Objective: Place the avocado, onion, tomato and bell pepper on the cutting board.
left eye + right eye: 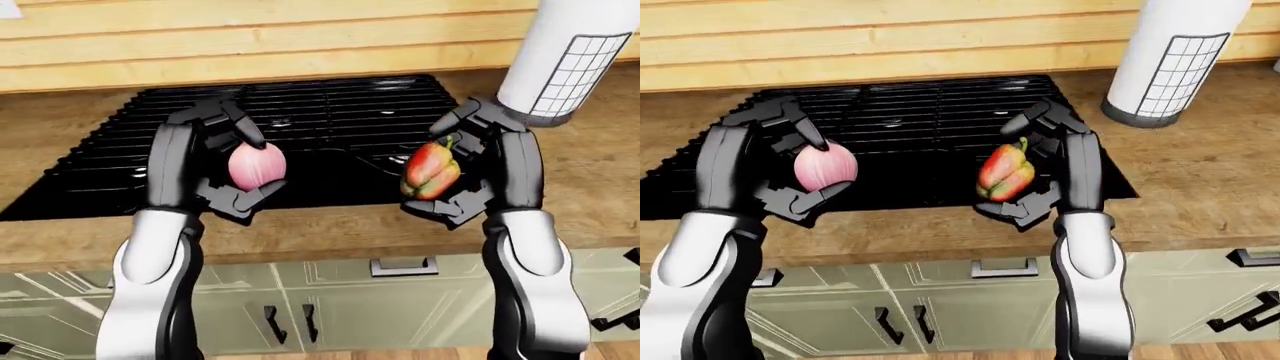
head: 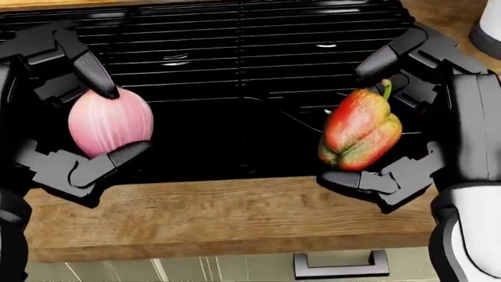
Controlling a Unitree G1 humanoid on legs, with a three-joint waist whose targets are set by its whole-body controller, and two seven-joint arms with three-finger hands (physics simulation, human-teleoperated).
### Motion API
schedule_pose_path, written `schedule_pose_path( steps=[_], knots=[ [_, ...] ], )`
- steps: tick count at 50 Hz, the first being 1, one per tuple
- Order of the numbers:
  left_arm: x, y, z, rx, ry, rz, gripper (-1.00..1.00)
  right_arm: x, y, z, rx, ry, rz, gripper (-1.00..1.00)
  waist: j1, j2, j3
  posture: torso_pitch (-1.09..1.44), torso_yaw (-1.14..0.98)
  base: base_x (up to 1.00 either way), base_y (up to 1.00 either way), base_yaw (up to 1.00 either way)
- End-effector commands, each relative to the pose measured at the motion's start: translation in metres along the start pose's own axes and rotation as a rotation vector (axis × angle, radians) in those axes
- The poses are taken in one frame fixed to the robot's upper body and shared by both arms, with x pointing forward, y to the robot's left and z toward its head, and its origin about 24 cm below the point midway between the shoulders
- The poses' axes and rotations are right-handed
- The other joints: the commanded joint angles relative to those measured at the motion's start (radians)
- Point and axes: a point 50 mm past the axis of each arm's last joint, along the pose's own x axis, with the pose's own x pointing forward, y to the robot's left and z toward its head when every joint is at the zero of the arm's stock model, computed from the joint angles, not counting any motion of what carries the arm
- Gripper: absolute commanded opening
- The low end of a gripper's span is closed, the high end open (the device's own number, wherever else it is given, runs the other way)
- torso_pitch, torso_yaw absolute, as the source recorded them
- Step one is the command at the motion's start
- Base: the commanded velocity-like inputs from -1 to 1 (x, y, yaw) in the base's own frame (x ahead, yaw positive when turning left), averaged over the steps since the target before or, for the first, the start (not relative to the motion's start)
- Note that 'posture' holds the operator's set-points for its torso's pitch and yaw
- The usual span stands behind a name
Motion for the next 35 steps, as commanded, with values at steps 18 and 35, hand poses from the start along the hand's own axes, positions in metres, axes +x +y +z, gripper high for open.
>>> schedule_pose_path(
  steps=[18,35],
  knots=[
    [-0.0025,-0.0028,0.0195,0.007,-0.108,-0.013,-1.00,-0.0005,-0.0077,0.0183,-0.017,-0.109,-0.044,-1.00,-0.024,-0.083,-0.012,0.00,0.00,0.00,0.63,0.00],
    [-0.0048,-0.0023,0.0174,0.012,-0.104,-0.012,-1.00,-0.0041,-0.0090,0.0150,-0.022,-0.105,-0.044,-1.00,-0.011,-0.118,-0.010,0.00,0.00,0.00,0.65,0.00]
  ],
)
